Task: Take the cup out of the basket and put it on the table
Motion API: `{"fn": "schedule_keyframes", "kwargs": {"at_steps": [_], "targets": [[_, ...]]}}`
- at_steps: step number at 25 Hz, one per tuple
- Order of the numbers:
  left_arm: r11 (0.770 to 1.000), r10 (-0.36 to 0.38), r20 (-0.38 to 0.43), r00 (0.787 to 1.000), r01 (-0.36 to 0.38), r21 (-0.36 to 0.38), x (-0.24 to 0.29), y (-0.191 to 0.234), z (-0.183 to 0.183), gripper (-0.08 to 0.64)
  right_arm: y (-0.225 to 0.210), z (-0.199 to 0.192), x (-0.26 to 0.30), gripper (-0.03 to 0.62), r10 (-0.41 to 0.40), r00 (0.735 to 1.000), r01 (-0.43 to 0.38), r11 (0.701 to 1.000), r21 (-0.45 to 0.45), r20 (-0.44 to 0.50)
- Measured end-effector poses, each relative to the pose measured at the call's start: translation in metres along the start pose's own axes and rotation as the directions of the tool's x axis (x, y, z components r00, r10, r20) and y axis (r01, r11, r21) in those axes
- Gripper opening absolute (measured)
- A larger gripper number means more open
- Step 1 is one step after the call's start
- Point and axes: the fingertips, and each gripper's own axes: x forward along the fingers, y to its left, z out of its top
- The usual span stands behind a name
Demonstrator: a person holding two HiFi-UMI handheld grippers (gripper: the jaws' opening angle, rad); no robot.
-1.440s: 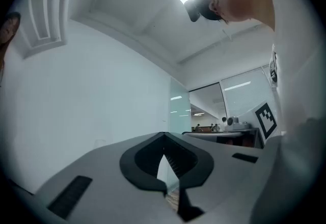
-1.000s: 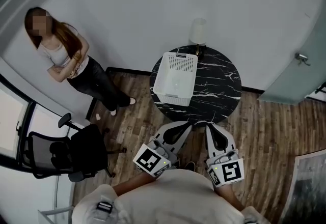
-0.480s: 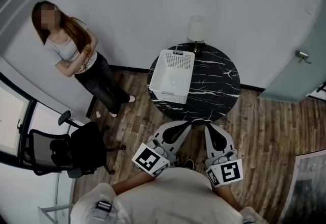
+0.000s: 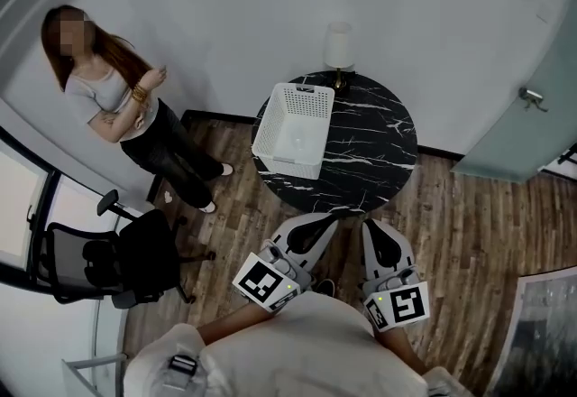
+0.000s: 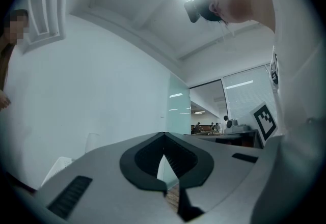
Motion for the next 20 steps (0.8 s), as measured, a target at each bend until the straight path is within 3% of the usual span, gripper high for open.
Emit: {"fn": "schedule_keyframes", "kwargs": {"at_steps": [10, 20], "targets": [[1.000, 0.017, 0.006, 1.000, -0.017, 0.004, 0.014, 0.045, -0.002, 0.005, -0.012, -0.006, 0.041, 0.008, 0.001, 1.000, -0.001, 1.000, 0.004, -0.006], [1.000, 0.020, 0.034, 0.999, -0.020, 0.000, 0.037, 0.144, 0.006, 0.005, -0.025, -0.011, 0.143, 0.008, 0.007, 1.000, -0.008, 1.000, -0.020, -0.027]]}}
